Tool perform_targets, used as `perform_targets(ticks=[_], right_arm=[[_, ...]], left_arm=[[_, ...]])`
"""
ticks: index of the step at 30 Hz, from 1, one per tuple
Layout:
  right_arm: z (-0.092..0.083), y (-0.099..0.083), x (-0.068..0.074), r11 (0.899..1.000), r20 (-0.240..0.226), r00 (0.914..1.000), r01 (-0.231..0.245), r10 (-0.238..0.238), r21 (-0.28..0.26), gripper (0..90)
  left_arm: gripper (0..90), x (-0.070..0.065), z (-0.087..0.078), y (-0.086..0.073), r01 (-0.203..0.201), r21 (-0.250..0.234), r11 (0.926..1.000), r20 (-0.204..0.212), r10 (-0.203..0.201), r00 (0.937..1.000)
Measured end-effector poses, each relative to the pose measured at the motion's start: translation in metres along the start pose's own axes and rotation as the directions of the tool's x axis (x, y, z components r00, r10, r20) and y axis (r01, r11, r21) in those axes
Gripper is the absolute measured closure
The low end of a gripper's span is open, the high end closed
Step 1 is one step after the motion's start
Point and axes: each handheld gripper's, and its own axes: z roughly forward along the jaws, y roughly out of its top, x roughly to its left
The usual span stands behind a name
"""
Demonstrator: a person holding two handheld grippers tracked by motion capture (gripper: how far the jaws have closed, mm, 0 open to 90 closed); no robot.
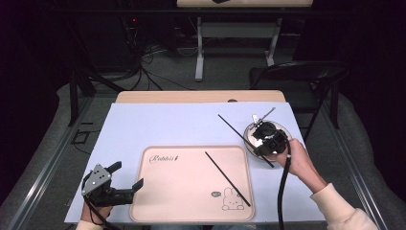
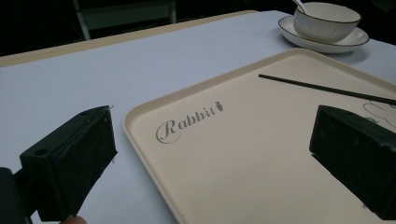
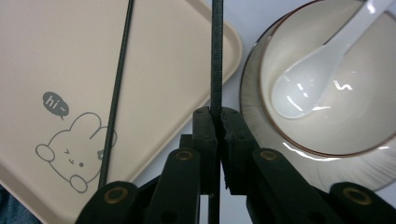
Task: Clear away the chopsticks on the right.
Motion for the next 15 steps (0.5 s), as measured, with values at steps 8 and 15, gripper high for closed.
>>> perform_targets(ticks=[8,15], right_arm=[[0.033,-0.003,0.019,0.999,-0.084,0.9958,-0.035,0.036,0.012,84.9],[0.06,-0.005,0.037,0.998,-0.143,0.9873,-0.068,0.069,0.013,84.9]], left_arm=[[0.1,0.0,0.0,0.0,0.001,-0.001,1.0,-0.001,-0.001,1.0],[0.1,-0.001,0.0,0.0,-0.005,-0.003,1.0,-0.002,0.005,1.0]])
